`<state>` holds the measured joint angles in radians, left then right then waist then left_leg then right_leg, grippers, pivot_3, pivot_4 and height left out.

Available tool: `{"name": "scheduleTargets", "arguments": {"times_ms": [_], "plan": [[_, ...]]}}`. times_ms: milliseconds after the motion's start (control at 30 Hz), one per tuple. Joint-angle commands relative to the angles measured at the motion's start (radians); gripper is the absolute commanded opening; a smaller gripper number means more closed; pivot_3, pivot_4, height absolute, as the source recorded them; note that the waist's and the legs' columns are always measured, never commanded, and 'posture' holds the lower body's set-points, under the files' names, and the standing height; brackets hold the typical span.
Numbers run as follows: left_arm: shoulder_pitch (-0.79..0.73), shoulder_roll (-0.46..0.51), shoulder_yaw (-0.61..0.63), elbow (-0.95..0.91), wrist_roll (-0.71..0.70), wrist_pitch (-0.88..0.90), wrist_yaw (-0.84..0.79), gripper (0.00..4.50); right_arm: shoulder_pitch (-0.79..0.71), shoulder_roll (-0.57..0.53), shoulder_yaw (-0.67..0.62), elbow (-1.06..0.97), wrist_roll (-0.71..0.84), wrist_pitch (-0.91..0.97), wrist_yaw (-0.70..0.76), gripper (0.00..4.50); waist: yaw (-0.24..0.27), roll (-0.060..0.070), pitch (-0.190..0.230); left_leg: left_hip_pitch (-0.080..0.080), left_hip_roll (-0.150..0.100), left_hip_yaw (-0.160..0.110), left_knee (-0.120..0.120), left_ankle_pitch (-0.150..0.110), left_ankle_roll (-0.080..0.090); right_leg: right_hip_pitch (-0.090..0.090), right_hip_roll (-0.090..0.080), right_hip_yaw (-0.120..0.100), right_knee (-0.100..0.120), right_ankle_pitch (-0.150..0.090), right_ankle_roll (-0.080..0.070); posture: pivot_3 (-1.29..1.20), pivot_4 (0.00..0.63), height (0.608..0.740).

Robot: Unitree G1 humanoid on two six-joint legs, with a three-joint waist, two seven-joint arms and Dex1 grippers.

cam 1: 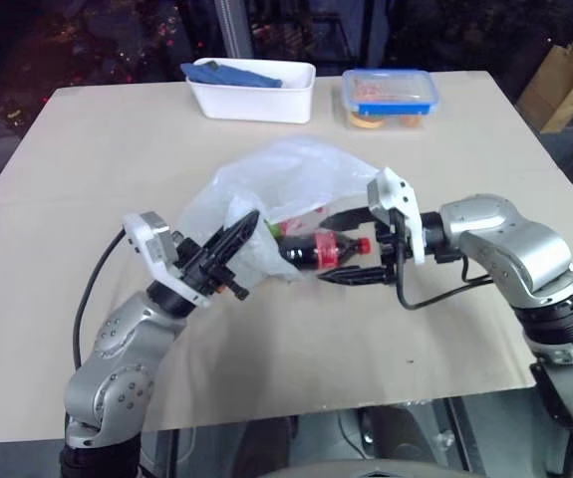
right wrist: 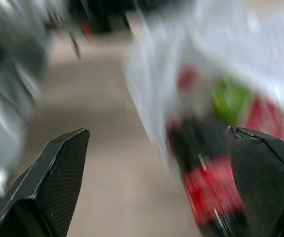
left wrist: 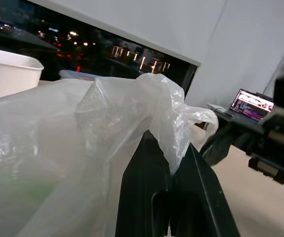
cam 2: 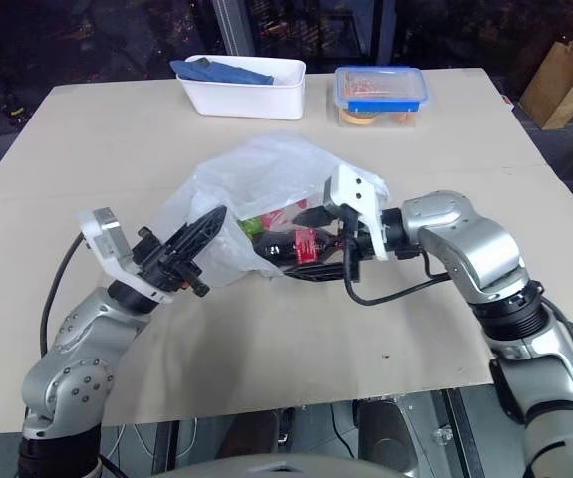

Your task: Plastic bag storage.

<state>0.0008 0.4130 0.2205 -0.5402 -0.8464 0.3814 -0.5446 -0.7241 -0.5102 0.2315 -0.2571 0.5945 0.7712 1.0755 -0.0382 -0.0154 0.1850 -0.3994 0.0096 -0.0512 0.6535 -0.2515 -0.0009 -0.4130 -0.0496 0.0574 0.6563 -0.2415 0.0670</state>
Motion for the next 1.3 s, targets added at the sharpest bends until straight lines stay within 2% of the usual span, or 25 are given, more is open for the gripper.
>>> {"name": "scheduleTargets", "arguments": {"times_ms": [33,100,167,233,333,467,567,667,900,1000,1033,1100,1233,1300], "plan": [[-0.012,0.008,-0.009,-0.033,0.004,-0.004,-0.007,0.00,-0.019,0.082,-0.128,-0.067,0.223,0.088,-0.036,4.46,0.002,0.000,0.000,0.000,0.000,0.000,0.000,0.000,0.000,0.000,0.000,0.000,0.000,0.000,0.000,0.00,0.150,0.740],[-0.019,0.008,-0.011,-0.031,0.004,-0.003,-0.005,0.00,-0.059,0.150,-0.218,-0.051,0.304,0.092,-0.122,4.46,0.001,0.000,0.000,0.000,0.000,-0.001,0.000,0.000,0.000,0.001,0.000,-0.001,0.000,0.000,0.000,0.00,0.150,0.740],[-0.018,0.011,-0.007,-0.032,0.004,-0.001,-0.004,0.00,-0.107,0.142,-0.302,0.008,0.269,0.051,-0.202,4.46,0.000,0.000,0.000,0.000,0.000,-0.001,0.000,0.000,0.000,0.001,0.000,-0.001,0.001,0.000,0.000,0.00,0.150,0.740],[-0.013,0.015,-0.001,-0.036,0.000,0.000,-0.003,0.00,-0.125,0.044,-0.314,0.092,0.131,-0.022,-0.226,4.46,0.004,-0.001,0.000,0.000,-0.001,-0.001,0.001,0.000,0.000,0.001,0.000,-0.001,0.001,0.000,0.000,0.00,0.150,0.740],[-0.006,0.018,0.002,-0.040,-0.004,0.002,0.002,0.00,-0.064,-0.175,-0.237,0.159,-0.033,-0.097,-0.119,4.46,0.027,-0.003,-0.002,0.000,-0.002,-0.002,0.001,0.000,0.000,0.003,-0.002,-0.003,-0.002,0.000,0.000,0.00,0.150,0.740],[0.000,0.017,-0.006,-0.041,-0.001,0.002,0.000,0.00,0.020,-0.273,-0.199,0.227,-0.123,-0.147,-0.081,4.46,0.019,-0.003,-0.002,0.000,-0.001,0.000,-0.001,0.000,0.000,0.003,-0.002,-0.002,-0.006,0.000,0.000,0.00,0.150,0.740],[0.007,0.022,-0.020,-0.046,0.002,0.007,-0.009,0.00,0.072,-0.269,-0.196,0.219,-0.114,-0.130,-0.056,4.46,0.011,-0.002,-0.002,-0.001,0.000,0.002,-0.002,0.000,0.000,0.001,-0.001,0.000,-0.006,0.000,0.000,0.00,0.150,0.740],[0.024,0.034,-0.032,-0.053,0.007,0.012,-0.024,0.00,0.074,-0.234,-0.182,0.246,-0.153,-0.142,-0.098,4.46,0.004,-0.003,-0.002,0.000,0.000,0.002,-0.002,0.000,0.000,0.002,-0.001,0.000,-0.006,0.000,0.000,0.00,0.150,0.740],[0.114,0.136,-0.082,-0.064,0.095,-0.004,-0.155,0.00,0.055,-0.128,-0.192,0.323,-0.194,-0.157,-0.184,4.46,0.001,-0.002,-0.002,0.000,0.000,0.001,-0.001,0.000,0.000,0.002,-0.001,0.000,-0.004,0.000,0.000,0.00,0.150,0.740],[0.150,0.190,-0.112,-0.051,0.167,-0.030,-0.225,0.00,0.064,-0.121,-0.214,0.344,-0.199,-0.152,-0.202,3.66,0.004,-0.002,-0.002,0.000,0.000,0.001,-0.001,0.000,0.000,0.002,-0.001,0.000,-0.004,0.000,0.000,0.00,0.150,0.740],[0.158,0.201,-0.120,-0.047,0.189,-0.041,-0.240,0.00,0.069,-0.128,-0.211,0.344,-0.205,-0.149,-0.201,2.96,0.004,-0.002,-0.002,0.000,0.000,0.001,-0.001,0.000,0.000,0.002,-0.001,0.000,-0.004,0.000,0.000,0.00,0.150,0.740],[0.165,0.204,-0.123,-0.041,0.200,-0.048,-0.247,0.00,0.086,-0.149,-0.197,0.345,-0.228,-0.152,-0.197,2.21,0.004,-0.002,-0.002,0.000,0.000,0.002,-0.001,0.000,0.000,0.002,-0.001,0.000,-0.005,0.000,0.000,0.00,0.150,0.740],[0.160,0.210,-0.133,-0.038,0.225,-0.056,-0.276,0.00,0.109,-0.160,-0.223,0.338,-0.230,-0.149,-0.203,0.13,0.004,-0.002,-0.002,0.000,0.000,0.001,-0.001,0.000,0.000,0.002,-0.001,0.000,-0.004,0.000,0.000,0.00,0.150,0.740],[0.159,0.214,-0.145,-0.036,0.239,-0.059,-0.289,0.00,0.119,-0.169,-0.234,0.334,-0.228,-0.149,-0.205,0.06,0.003,-0.002,-0.002,0.000,0.000,0.001,-0.001,0.000,0.000,0.002,-0.001,0.000,-0.004,0.000,0.000,0.00,0.150,0.740]]}}
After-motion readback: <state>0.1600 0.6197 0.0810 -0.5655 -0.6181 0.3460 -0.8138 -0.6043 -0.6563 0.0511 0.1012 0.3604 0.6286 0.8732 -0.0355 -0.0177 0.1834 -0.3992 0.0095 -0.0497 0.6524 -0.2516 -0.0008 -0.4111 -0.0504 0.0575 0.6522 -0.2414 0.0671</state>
